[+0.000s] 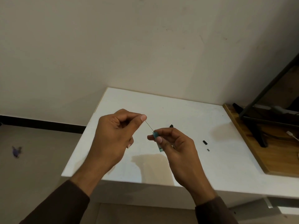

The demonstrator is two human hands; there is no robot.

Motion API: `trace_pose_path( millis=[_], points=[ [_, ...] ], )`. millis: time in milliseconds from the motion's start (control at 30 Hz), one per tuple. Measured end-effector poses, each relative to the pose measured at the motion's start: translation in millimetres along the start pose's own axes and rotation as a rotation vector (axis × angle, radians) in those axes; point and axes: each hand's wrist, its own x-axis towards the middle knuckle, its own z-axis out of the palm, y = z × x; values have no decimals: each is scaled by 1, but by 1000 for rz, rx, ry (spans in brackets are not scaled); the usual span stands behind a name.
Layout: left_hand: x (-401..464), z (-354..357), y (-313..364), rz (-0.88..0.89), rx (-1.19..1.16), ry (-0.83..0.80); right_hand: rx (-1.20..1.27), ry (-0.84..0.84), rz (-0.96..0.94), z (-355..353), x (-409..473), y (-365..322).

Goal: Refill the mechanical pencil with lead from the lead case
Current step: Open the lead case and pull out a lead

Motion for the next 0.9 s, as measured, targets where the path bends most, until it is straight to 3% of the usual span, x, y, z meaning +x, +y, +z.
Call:
trace_pose_path(
  millis=[167,367,533,767,900],
  points=[
    [6,-11,-2,-66,-43,18,33,41,14,-5,4,7],
    [-2,-7,-11,-197,-40,-209,153,129,46,-1,8,6],
    [-7,-6,-13,-182,62,-359,190,149,53,6,10,3],
    [-1,-37,-15,-206,125,-296,155,100,66,28,18,4],
    [6,-76,-24,-242,130,-122,-246,6,79,47,27,24]
  ],
)
